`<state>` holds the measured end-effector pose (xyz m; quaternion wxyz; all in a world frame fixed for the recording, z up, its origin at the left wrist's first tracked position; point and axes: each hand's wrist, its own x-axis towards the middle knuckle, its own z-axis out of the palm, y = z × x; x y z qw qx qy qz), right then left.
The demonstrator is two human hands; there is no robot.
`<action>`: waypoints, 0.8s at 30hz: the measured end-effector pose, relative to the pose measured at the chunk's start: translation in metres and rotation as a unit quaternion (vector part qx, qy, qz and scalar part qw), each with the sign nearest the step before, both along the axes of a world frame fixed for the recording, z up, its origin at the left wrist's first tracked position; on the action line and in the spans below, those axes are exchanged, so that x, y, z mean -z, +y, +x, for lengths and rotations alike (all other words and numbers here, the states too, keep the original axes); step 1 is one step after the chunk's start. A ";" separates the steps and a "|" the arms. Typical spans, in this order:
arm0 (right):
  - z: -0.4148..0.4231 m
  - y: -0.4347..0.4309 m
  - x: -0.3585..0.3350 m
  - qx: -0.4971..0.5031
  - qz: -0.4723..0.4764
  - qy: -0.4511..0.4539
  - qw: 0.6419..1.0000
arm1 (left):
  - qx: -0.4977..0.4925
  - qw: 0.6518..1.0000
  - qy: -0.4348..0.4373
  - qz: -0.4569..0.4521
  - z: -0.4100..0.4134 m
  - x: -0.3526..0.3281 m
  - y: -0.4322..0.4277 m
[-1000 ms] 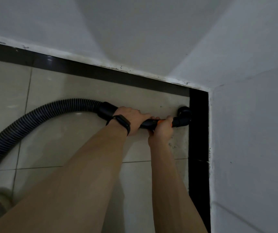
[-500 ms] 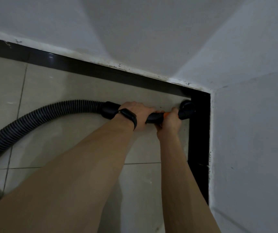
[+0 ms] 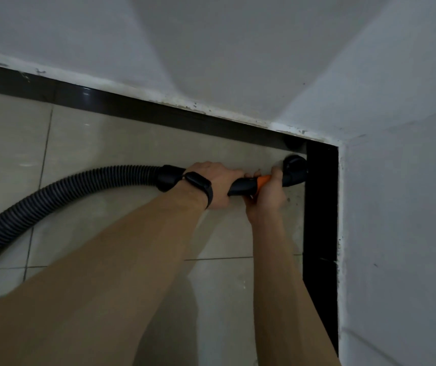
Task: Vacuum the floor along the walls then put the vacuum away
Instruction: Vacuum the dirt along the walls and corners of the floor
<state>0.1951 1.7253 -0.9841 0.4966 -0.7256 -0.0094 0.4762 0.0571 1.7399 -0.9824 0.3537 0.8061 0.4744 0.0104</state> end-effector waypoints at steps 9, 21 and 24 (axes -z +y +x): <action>-0.060 -0.014 -0.006 0.010 -0.010 0.011 1.000 | 0.005 0.999 0.041 0.012 -0.056 -0.002 -0.012; -0.139 -0.023 -0.014 0.037 -0.013 0.037 0.999 | 0.007 0.997 0.078 -0.006 -0.132 -0.003 -0.017; -0.151 -0.029 -0.013 0.037 -0.018 0.049 0.998 | 0.016 0.996 0.087 -0.007 -0.146 -0.001 -0.020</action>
